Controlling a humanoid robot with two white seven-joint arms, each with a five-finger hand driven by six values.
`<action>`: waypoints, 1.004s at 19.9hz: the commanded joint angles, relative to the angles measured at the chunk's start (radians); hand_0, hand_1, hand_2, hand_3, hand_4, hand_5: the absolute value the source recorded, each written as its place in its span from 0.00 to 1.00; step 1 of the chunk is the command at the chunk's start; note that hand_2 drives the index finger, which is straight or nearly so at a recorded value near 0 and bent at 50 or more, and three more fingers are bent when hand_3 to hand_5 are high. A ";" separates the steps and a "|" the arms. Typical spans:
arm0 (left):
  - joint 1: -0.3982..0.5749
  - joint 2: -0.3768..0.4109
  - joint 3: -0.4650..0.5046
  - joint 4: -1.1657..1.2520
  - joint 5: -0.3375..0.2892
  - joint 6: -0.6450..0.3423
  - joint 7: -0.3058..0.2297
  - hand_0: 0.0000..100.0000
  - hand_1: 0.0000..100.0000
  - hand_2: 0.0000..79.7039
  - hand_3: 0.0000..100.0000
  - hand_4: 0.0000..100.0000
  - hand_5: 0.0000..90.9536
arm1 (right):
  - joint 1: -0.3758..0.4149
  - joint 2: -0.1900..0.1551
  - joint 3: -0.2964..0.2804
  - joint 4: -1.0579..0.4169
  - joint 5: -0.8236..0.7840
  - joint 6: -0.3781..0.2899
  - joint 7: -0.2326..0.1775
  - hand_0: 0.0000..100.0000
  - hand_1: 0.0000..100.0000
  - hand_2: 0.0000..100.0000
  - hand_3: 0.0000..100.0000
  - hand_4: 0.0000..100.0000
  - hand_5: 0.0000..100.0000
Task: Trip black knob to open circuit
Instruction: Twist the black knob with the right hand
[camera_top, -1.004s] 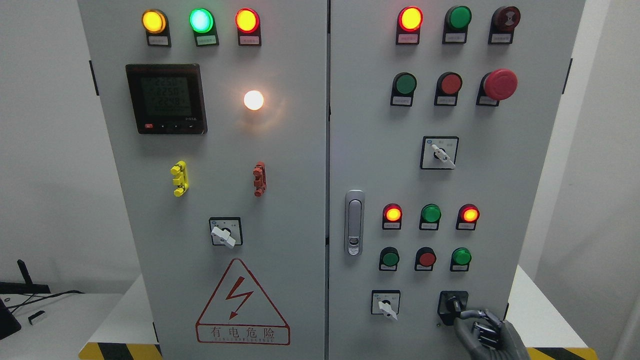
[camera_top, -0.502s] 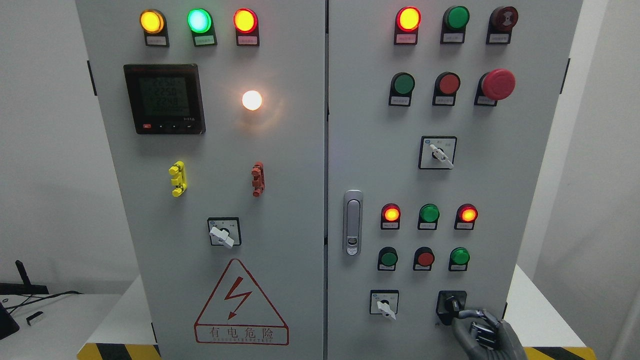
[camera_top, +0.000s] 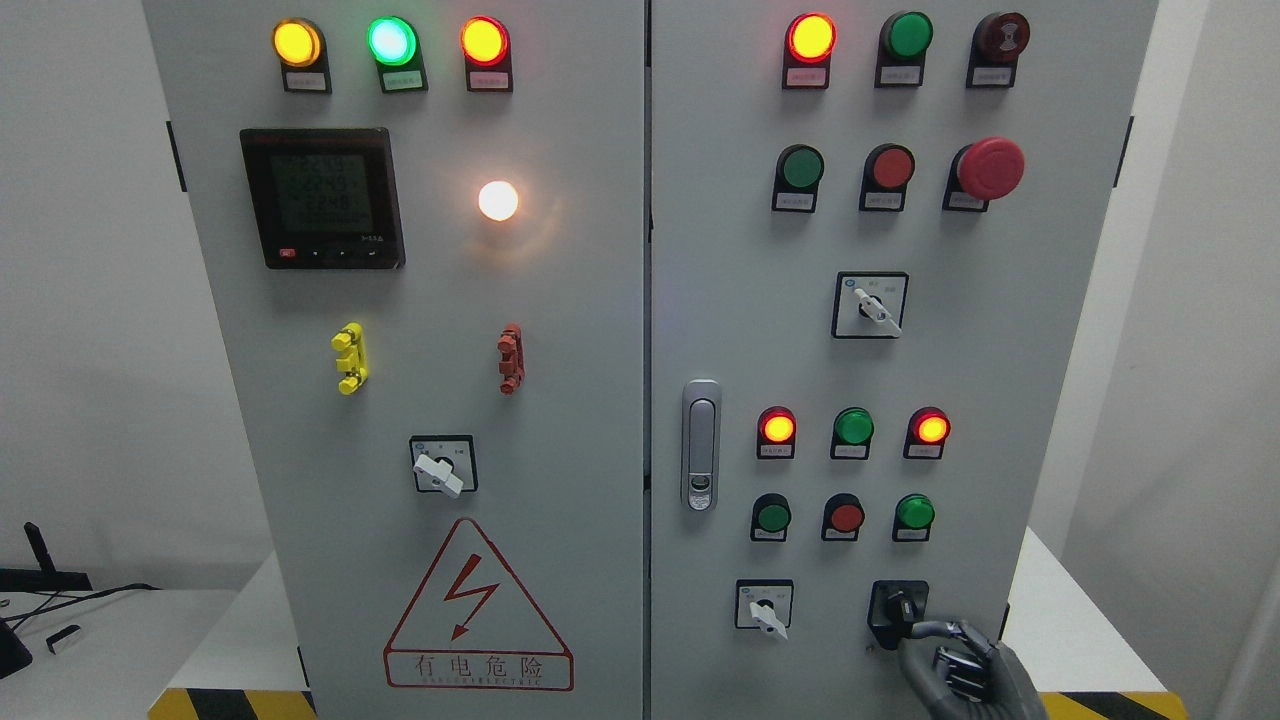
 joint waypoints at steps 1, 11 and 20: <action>0.000 0.000 0.000 0.000 -0.031 -0.001 -0.001 0.12 0.39 0.00 0.00 0.00 0.00 | 0.001 0.012 0.025 -0.009 0.002 0.001 0.002 0.51 0.81 0.48 1.00 0.98 0.89; 0.000 0.000 0.000 0.000 -0.031 -0.001 -0.001 0.12 0.39 0.00 0.00 0.00 0.00 | 0.004 0.014 0.040 -0.009 0.002 0.001 0.002 0.51 0.81 0.47 1.00 0.98 0.89; 0.000 0.000 0.000 0.000 -0.031 -0.001 -0.001 0.12 0.39 0.00 0.00 0.00 0.00 | 0.004 0.021 0.040 -0.009 0.002 0.001 0.002 0.51 0.81 0.47 1.00 0.98 0.89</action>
